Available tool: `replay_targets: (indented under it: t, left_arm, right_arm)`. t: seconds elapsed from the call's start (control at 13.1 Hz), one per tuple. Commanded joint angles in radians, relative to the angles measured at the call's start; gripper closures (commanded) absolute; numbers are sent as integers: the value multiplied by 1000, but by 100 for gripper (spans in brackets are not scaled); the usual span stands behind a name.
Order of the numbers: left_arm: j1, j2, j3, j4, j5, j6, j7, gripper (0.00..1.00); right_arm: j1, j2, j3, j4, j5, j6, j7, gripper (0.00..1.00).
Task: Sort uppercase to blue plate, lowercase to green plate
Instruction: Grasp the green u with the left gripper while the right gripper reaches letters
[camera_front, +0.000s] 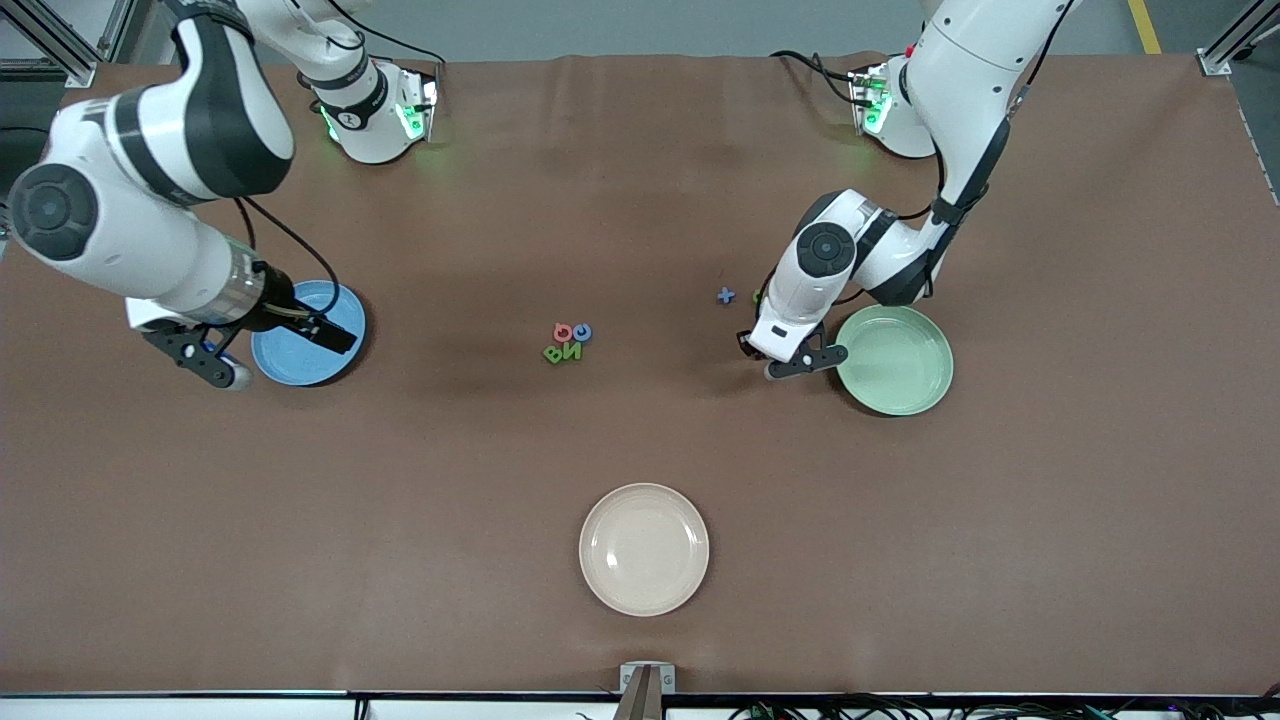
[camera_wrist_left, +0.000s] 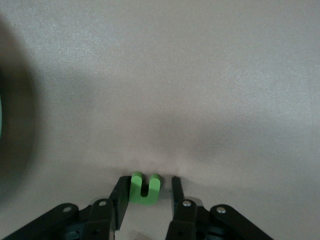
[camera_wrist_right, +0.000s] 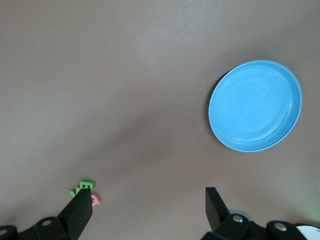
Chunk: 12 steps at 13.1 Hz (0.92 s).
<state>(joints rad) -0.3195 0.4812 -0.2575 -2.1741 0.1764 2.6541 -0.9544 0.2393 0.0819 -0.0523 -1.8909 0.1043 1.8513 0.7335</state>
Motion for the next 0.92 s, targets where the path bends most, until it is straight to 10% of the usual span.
replay_targets:
  t: [0.0, 0.46, 0.84]
  left_arm:
    - [3, 7, 0, 7, 26, 14, -21, 82]
    - [63, -156, -11, 16, 28, -196, 0, 88]
    - [193, -250, -23, -64, 26, -267, 185, 87]
  right_arm:
    - [61, -87, -6, -167, 0, 113, 148, 0]
    - [184, 65, -6, -235, -5, 386, 305, 23]
    - [279, 241, -11, -186, -14, 538, 342, 24]
